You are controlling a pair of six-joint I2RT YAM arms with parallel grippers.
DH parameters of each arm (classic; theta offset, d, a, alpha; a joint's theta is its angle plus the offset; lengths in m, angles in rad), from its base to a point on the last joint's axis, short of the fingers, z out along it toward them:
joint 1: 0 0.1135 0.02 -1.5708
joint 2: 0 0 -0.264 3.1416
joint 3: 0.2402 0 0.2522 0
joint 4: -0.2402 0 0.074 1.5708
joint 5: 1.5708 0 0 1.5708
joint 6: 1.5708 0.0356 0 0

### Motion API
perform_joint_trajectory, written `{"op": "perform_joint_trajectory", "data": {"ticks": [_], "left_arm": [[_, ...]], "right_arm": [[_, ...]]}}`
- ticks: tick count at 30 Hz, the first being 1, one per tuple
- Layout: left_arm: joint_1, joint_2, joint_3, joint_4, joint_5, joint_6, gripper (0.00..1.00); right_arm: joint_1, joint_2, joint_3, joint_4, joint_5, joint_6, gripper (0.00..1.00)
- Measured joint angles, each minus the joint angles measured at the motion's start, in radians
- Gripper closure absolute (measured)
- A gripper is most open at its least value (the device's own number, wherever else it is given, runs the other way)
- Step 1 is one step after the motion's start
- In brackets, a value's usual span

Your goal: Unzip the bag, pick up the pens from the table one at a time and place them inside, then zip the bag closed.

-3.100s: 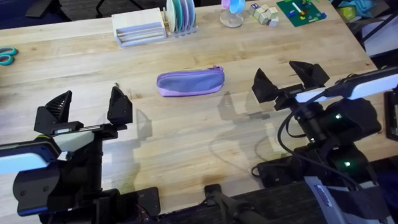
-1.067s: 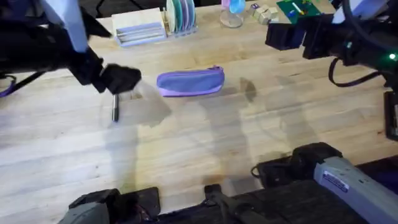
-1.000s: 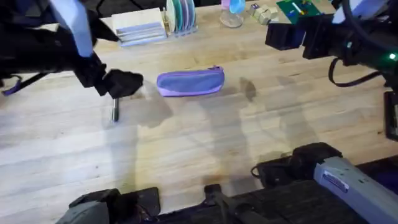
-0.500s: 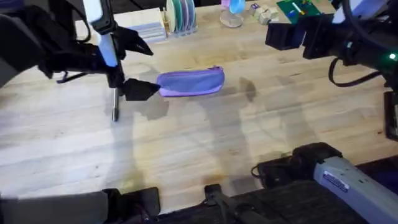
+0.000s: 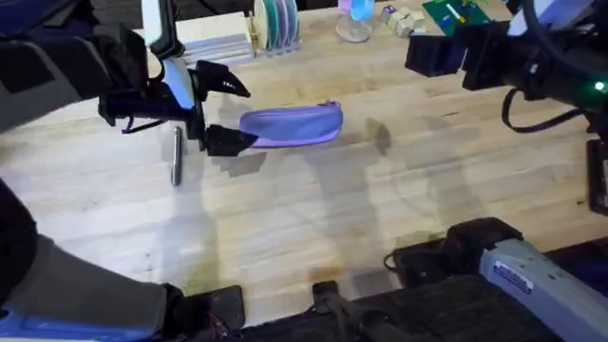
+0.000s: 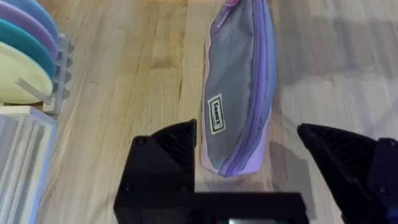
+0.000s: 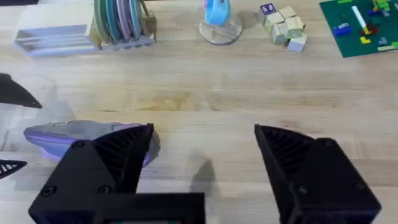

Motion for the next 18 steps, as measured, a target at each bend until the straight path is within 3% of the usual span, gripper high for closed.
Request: {"op": "perform_joint_trajectory", "data": {"ticks": [18], "left_arm": [[-0.002, 0.014, 0.001, 0.004, -0.083, 0.0, 0.009]], "right_arm": [[0.0, 0.0, 0.0, 0.0, 0.0, 0.0, 0.003]]}}
